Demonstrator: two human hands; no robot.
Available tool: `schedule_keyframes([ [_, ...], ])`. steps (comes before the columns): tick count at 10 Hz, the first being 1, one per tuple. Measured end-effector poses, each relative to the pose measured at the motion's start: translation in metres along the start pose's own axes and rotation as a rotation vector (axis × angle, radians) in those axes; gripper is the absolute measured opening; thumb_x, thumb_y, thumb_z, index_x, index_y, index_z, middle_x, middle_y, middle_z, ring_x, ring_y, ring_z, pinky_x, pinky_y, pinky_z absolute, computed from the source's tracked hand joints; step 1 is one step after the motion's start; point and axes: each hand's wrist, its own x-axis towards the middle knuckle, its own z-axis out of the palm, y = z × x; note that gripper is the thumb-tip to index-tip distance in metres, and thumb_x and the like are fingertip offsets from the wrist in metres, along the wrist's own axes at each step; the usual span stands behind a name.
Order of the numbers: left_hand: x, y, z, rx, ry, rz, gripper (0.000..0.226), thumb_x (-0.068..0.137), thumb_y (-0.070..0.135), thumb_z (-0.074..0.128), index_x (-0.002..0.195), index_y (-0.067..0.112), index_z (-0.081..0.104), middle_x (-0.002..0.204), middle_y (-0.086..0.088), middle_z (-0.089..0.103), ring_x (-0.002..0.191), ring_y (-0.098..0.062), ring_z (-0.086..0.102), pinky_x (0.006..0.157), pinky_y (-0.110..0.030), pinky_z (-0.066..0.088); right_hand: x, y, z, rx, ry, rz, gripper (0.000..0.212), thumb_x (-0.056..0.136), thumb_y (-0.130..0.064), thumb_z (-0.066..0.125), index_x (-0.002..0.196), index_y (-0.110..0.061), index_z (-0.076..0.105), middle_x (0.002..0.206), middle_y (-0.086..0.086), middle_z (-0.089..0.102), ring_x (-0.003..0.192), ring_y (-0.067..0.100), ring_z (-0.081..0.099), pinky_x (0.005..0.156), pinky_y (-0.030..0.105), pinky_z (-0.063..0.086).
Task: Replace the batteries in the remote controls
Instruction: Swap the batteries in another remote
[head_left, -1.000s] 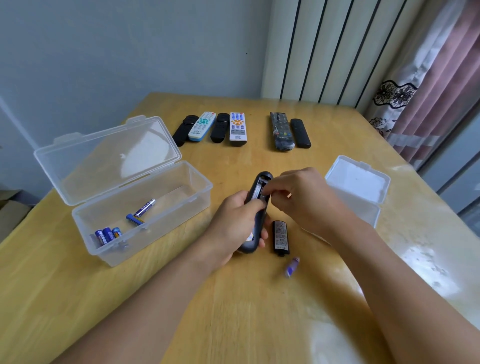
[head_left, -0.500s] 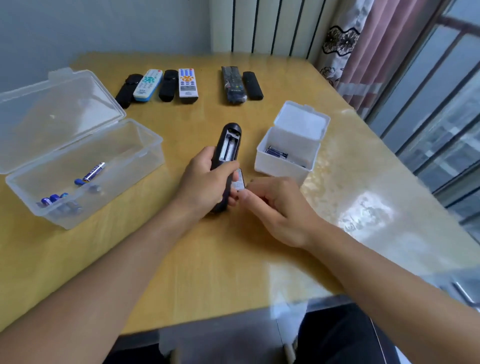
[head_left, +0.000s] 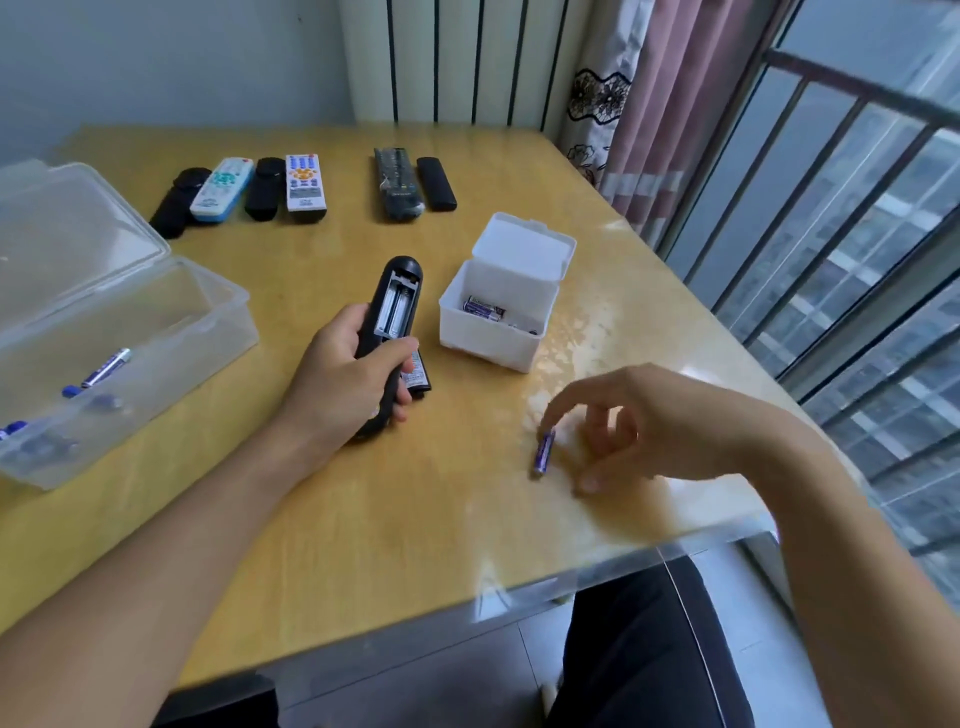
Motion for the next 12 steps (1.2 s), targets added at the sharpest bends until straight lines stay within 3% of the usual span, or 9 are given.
schedule_keyframes([
  [2,0.000,0.002,0.000,-0.008,-0.013,-0.021,0.017,0.097,0.013,0.064,0.108,0.003,0.055,0.076,-0.007,0.062,0.055,-0.020,0.058,0.047,-0.035,0.053,0.024,-0.007,0.013,0.135,0.082,-0.112,0.047,0.067,-0.029,0.092,0.105,-0.047,0.070,0.089,-0.014,0.060,0.063,0.002,0.050,0.062,0.014,0.044],
  [4,0.002,0.003,-0.004,-0.053,-0.022,-0.061,0.017,0.095,0.017,0.065,0.107,0.007,0.057,0.075,-0.005,0.066,0.055,-0.018,0.060,0.047,-0.033,0.054,0.045,-0.033,0.019,0.173,0.000,-0.293,0.011,0.084,-0.018,0.081,0.090,-0.026,0.075,0.090,-0.012,0.064,0.073,0.009,0.056,0.068,0.026,0.046],
  [5,0.007,0.005,-0.005,-0.088,0.039,-0.090,0.011,0.096,0.017,0.064,0.102,0.010,0.058,0.074,-0.005,0.066,0.053,-0.019,0.060,0.046,-0.033,0.053,0.065,-0.056,0.011,0.318,0.174,-0.379,0.007,0.097,-0.017,0.066,0.095,-0.012,0.071,0.077,-0.007,0.063,0.066,0.012,0.053,0.062,0.027,0.045],
  [6,0.013,0.015,-0.019,-0.092,0.165,-0.105,0.013,0.098,0.018,0.058,0.106,0.008,0.059,0.077,-0.009,0.065,0.053,-0.019,0.062,0.047,-0.032,0.053,0.102,-0.105,-0.001,0.426,0.318,-0.477,0.014,0.101,-0.016,0.059,0.097,-0.005,0.066,0.067,0.006,0.060,0.055,0.011,0.053,0.051,0.024,0.044],
  [8,0.013,0.020,-0.048,0.045,0.209,-0.207,0.016,0.101,0.006,0.043,0.106,0.007,0.057,0.077,-0.011,0.062,0.040,-0.007,0.060,0.046,-0.027,0.056,0.190,-0.228,0.002,0.789,0.308,-0.488,0.011,0.096,-0.005,0.065,0.088,0.003,0.067,0.073,0.015,0.073,0.060,0.025,0.073,0.063,0.036,0.064],
  [9,0.007,0.009,-0.053,-0.098,0.264,-0.167,0.036,0.103,0.000,0.043,0.139,-0.003,0.049,0.110,-0.021,0.067,0.059,0.007,0.063,0.057,-0.007,0.049,0.219,-0.262,0.015,0.530,0.347,-0.454,0.011,0.095,-0.003,0.063,0.088,0.002,0.069,0.071,0.018,0.073,0.058,0.026,0.073,0.063,0.041,0.064],
  [10,-0.010,0.017,-0.057,-0.055,0.214,-0.239,0.021,0.106,0.004,0.042,0.123,0.004,0.053,0.119,-0.016,0.060,0.096,-0.018,0.058,0.073,-0.008,0.038,0.234,-0.272,0.025,0.138,0.284,-0.474,0.014,0.091,-0.004,0.064,0.080,-0.002,0.072,0.063,0.007,0.070,0.054,0.022,0.071,0.053,0.031,0.060],
  [11,0.005,0.007,-0.064,-0.096,0.357,-0.366,0.041,0.103,0.009,0.053,0.079,0.035,0.033,0.087,0.013,0.042,0.068,0.008,0.036,0.055,0.003,0.036,0.232,-0.277,0.033,-0.123,0.174,-0.459,0.018,0.093,-0.019,0.068,0.098,-0.004,0.076,0.088,0.011,0.076,0.079,0.025,0.072,0.073,0.035,0.059],
  [12,0.014,0.003,-0.062,0.159,0.212,-0.261,0.040,0.101,0.004,0.053,0.077,0.033,0.038,0.082,0.009,0.053,0.050,0.011,0.056,0.046,-0.003,0.042,0.213,-0.261,0.019,-0.050,0.422,-0.534,0.023,0.095,-0.028,0.066,0.111,-0.013,0.073,0.097,0.006,0.076,0.087,0.020,0.069,0.078,0.033,0.055],
])
